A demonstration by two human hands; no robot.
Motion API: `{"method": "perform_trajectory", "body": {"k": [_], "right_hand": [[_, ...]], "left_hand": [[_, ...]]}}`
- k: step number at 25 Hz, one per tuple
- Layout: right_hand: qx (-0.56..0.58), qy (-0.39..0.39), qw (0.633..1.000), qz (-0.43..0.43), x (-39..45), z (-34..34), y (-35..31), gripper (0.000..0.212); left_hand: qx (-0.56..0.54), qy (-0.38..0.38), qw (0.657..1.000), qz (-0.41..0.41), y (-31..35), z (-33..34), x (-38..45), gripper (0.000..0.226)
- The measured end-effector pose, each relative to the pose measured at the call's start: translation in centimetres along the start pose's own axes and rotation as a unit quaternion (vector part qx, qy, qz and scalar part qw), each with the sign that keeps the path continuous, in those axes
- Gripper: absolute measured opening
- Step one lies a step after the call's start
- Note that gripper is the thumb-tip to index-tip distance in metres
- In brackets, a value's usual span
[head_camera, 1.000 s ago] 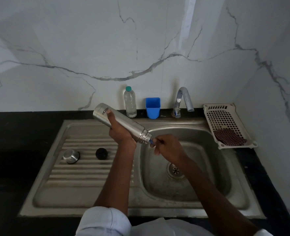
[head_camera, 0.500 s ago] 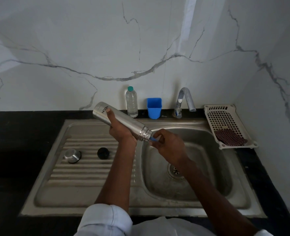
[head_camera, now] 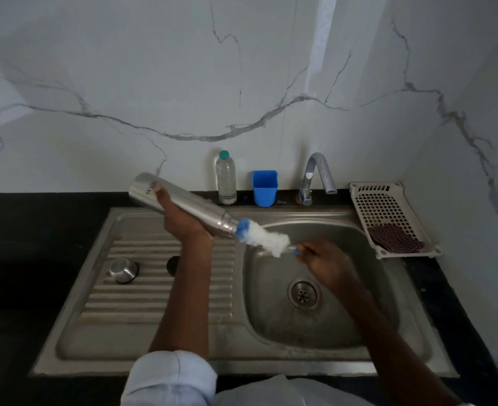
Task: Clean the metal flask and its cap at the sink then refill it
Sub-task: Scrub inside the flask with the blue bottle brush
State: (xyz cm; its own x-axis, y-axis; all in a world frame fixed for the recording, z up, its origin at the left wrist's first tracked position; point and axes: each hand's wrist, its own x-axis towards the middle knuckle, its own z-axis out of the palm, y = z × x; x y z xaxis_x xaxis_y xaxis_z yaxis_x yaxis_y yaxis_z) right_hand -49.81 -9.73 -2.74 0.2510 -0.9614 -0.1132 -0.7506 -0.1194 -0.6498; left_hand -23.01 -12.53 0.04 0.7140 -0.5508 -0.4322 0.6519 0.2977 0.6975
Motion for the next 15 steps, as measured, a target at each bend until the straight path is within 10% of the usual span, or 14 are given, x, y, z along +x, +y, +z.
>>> {"method": "perform_trajectory", "body": {"k": [9,15], "right_hand": [[0.140,-0.139,0.980,0.035,1.1,-0.7,-0.8,0.037],[0.034,-0.058,0.996,-0.066,1.2,-1.6,0.8,0.032]], "left_hand": [[0.017,0.005,0.999,-0.028,-2.2,-0.4,-1.3,0.054],[0.012,0.062,0.998,-0.027,-1.0,0.4,-0.9,0.067]]}}
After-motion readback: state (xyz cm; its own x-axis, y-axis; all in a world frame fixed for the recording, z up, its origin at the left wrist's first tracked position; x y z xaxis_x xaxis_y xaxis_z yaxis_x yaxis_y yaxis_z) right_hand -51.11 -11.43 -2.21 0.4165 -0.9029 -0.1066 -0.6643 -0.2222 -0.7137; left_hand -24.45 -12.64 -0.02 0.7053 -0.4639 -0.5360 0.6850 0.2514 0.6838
